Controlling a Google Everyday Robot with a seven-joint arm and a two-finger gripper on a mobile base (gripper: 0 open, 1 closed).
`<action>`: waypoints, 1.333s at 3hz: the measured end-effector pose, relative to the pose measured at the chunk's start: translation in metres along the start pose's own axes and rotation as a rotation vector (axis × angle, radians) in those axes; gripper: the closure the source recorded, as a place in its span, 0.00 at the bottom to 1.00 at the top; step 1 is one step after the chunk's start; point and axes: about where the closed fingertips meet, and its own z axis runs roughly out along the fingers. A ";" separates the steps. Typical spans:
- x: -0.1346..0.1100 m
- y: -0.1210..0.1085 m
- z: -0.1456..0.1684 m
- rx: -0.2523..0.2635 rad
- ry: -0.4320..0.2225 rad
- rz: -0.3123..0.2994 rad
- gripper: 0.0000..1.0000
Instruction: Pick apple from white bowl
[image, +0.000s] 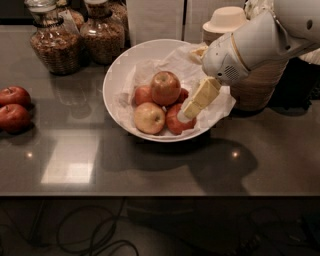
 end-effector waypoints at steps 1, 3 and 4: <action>-0.006 -0.002 0.018 -0.059 -0.012 -0.023 0.00; -0.005 -0.008 0.033 -0.114 -0.038 -0.018 0.01; -0.005 -0.008 0.033 -0.114 -0.038 -0.018 0.20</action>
Offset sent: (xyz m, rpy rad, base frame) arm 0.0212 0.0234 -0.0147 0.0397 0.0577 0.1052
